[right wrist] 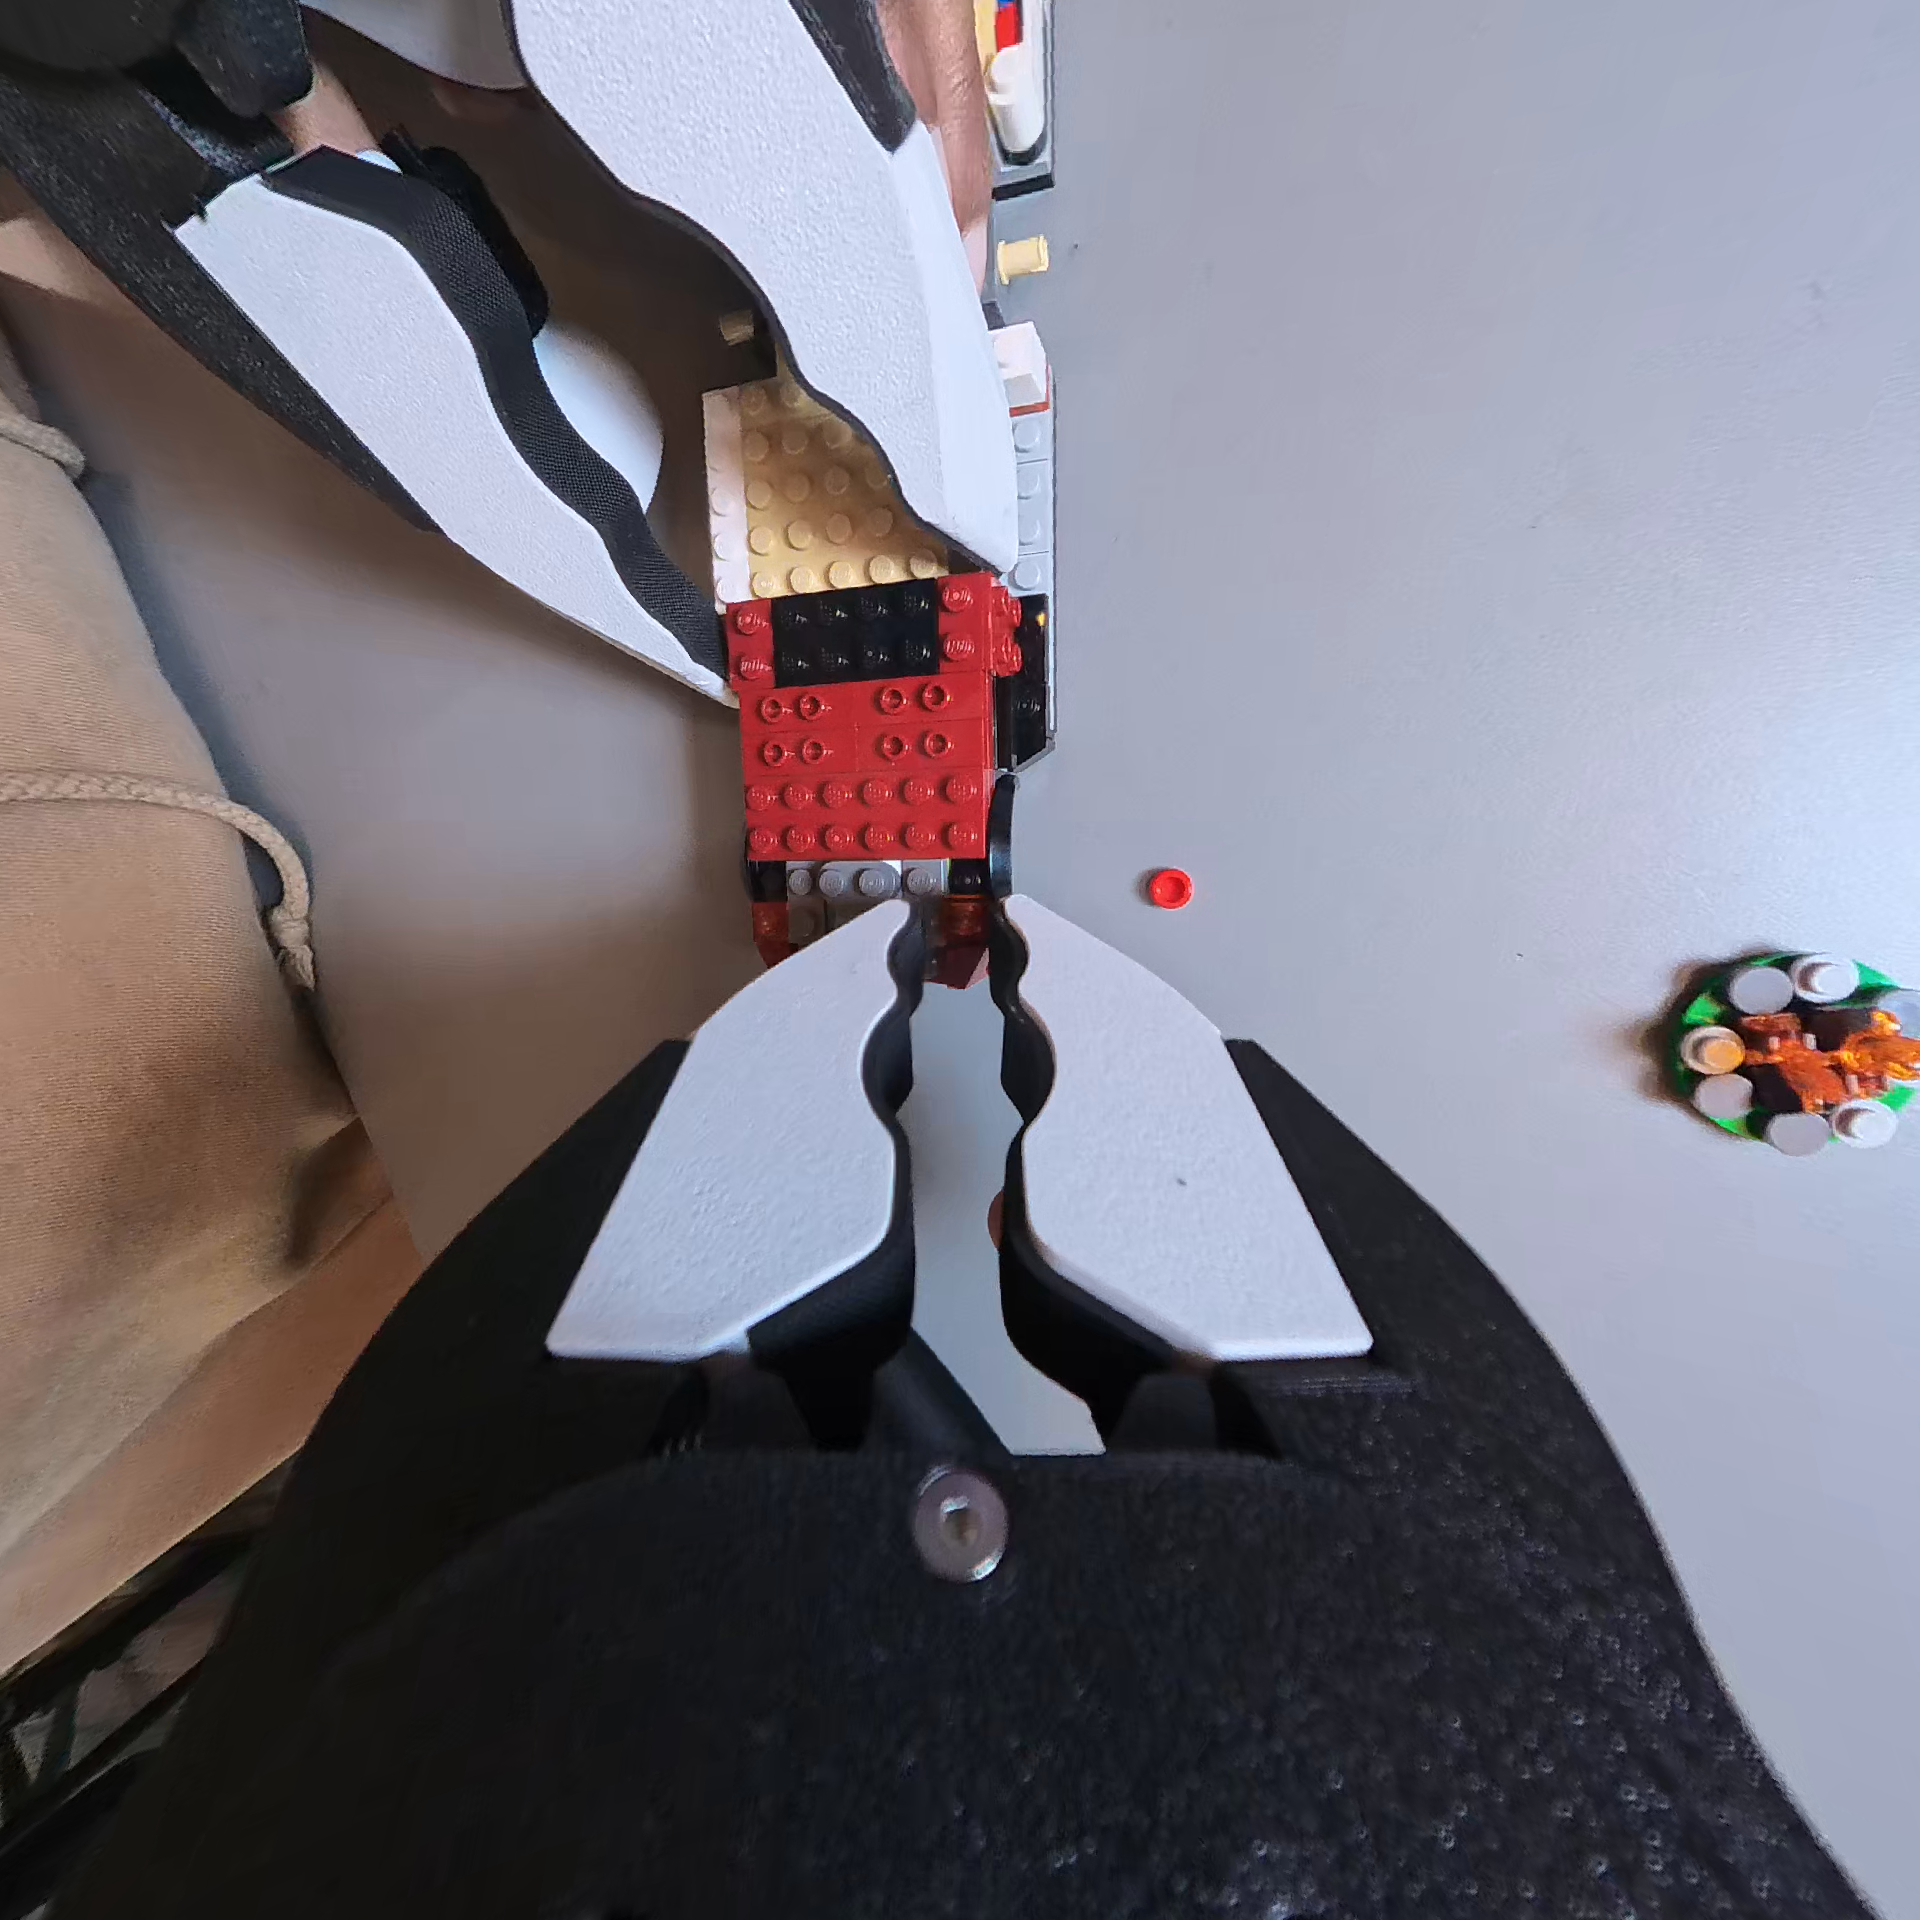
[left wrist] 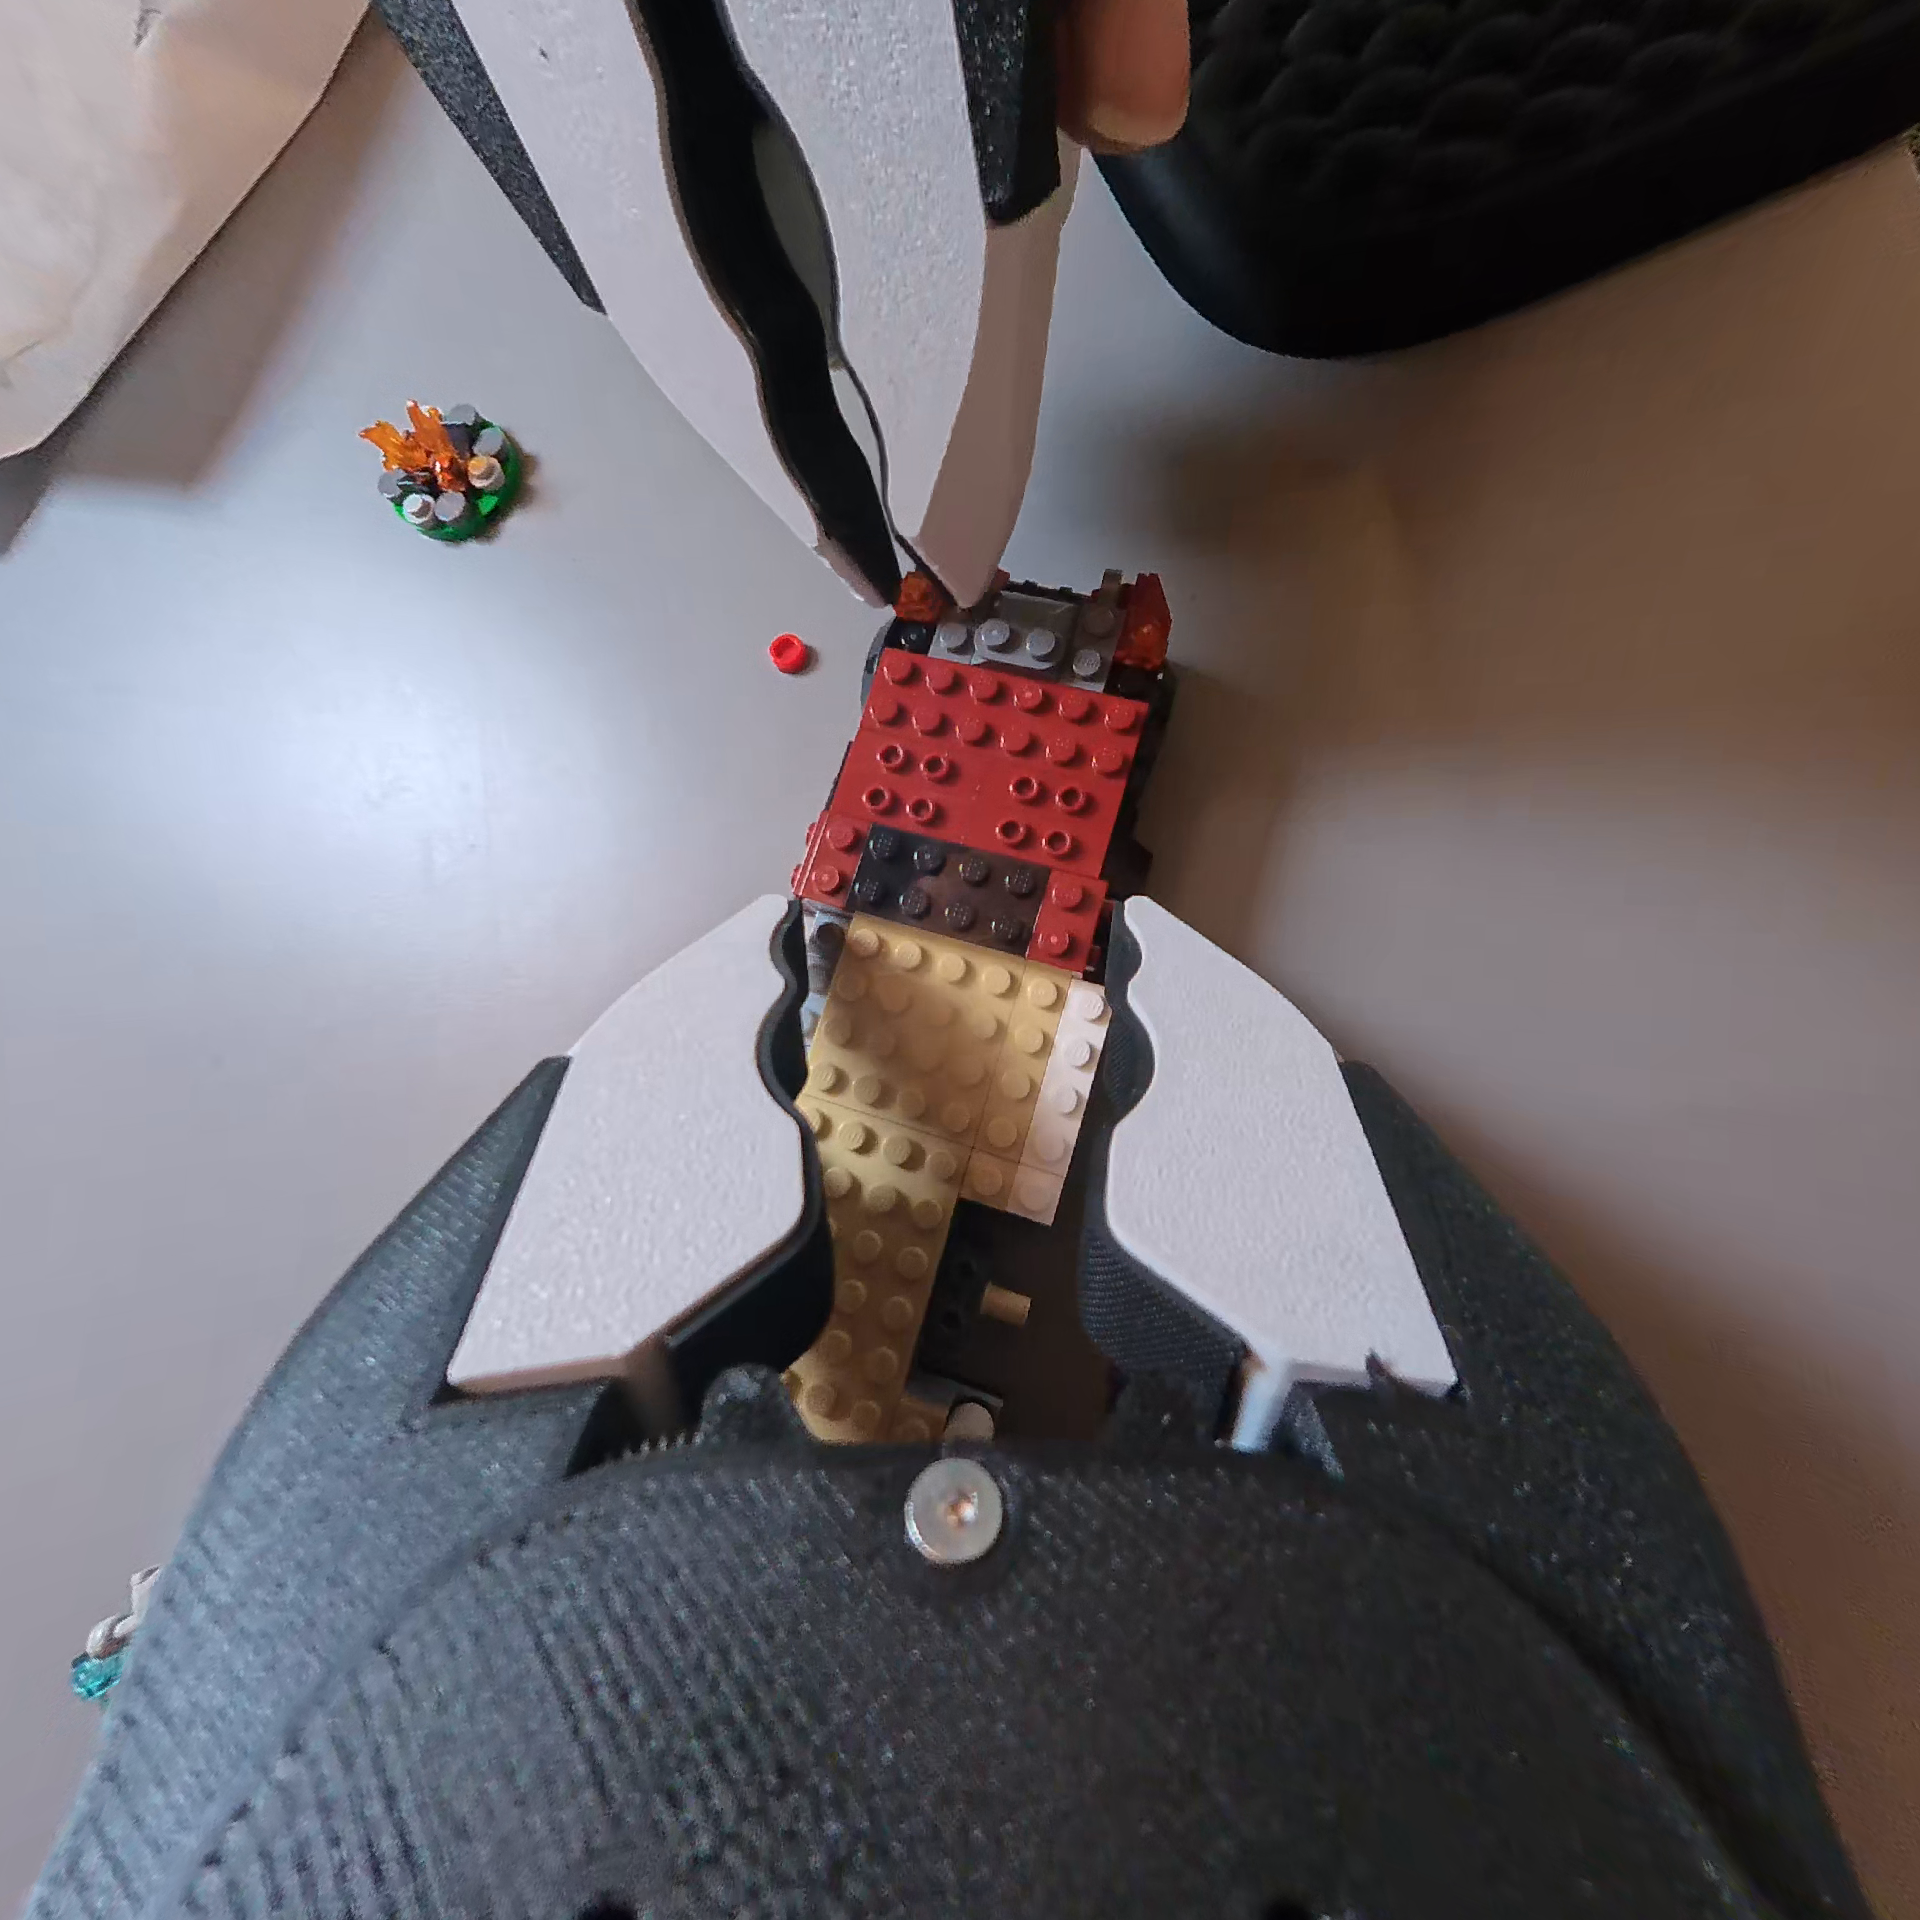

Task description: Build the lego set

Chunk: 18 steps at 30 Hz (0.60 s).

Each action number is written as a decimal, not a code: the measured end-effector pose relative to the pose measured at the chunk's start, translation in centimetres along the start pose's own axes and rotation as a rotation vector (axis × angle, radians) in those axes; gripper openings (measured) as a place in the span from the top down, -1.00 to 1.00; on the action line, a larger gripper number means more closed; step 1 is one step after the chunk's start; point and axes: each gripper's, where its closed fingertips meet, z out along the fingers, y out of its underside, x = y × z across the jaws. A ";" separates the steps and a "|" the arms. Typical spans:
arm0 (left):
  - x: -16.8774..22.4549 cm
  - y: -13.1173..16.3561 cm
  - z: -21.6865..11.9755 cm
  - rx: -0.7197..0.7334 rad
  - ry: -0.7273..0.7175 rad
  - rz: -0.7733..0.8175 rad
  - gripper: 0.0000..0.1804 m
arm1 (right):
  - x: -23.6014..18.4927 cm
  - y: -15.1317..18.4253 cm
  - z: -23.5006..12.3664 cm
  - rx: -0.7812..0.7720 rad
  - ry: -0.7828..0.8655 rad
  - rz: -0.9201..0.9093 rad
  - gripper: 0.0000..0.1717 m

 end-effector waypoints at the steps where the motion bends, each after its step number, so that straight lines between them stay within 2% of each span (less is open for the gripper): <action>1: 0.0 0.0 0.0 0.000 -0.001 0.002 0.39 | -0.1 0.1 0.0 -0.001 -0.006 0.002 0.85; 18: 0.0 -0.1 -0.1 0.003 -0.008 0.018 0.40 | -0.4 0.1 -0.1 0.020 -0.013 0.009 0.78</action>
